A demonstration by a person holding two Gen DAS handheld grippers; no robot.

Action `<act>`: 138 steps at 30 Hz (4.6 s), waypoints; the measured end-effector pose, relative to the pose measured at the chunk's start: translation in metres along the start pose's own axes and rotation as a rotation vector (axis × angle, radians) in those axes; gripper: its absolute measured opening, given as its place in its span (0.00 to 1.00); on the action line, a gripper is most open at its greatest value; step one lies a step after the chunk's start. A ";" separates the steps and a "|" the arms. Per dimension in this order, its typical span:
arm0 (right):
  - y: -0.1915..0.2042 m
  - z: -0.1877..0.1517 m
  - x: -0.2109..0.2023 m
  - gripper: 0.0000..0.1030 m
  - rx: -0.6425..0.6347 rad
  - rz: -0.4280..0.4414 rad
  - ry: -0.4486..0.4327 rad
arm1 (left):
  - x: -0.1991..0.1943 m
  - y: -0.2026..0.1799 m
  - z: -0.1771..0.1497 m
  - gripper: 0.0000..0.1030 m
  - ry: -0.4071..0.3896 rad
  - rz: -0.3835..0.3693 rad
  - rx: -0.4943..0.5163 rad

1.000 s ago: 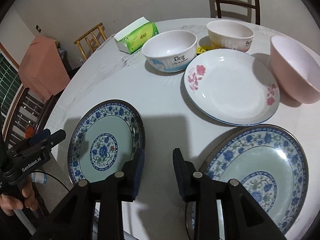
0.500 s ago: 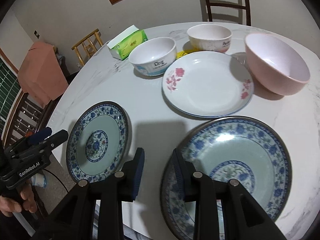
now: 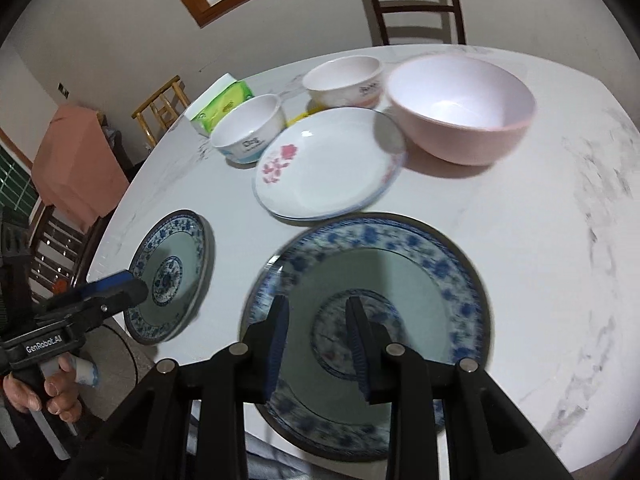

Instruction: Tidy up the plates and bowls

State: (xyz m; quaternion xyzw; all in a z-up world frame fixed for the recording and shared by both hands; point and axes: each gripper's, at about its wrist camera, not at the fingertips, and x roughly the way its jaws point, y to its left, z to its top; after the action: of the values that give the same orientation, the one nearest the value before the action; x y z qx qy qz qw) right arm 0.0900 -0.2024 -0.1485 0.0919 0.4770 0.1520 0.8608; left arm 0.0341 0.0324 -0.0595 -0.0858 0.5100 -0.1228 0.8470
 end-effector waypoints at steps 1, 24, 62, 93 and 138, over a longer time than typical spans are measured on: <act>-0.005 0.000 -0.002 0.29 0.007 0.003 0.003 | 0.003 -0.004 0.000 0.61 0.012 -0.035 -0.008; -0.113 -0.015 0.004 0.29 0.184 0.049 0.078 | 0.063 -0.032 -0.015 0.58 0.180 -0.244 -0.110; -0.116 -0.021 0.023 0.15 0.158 0.057 0.088 | 0.095 -0.029 -0.023 0.13 0.235 -0.202 -0.071; -0.056 -0.011 0.007 0.15 0.108 0.042 0.038 | 0.052 -0.005 -0.020 0.13 0.151 -0.162 -0.073; 0.137 0.029 0.128 0.16 -0.057 0.124 0.204 | -0.003 0.189 -0.016 0.16 0.054 0.034 -0.297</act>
State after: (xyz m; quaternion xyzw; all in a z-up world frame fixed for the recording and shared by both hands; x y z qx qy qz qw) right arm 0.1547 -0.0296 -0.1926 0.0805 0.5510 0.2269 0.7990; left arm 0.0416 0.2131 -0.1154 -0.1982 0.5467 -0.0337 0.8129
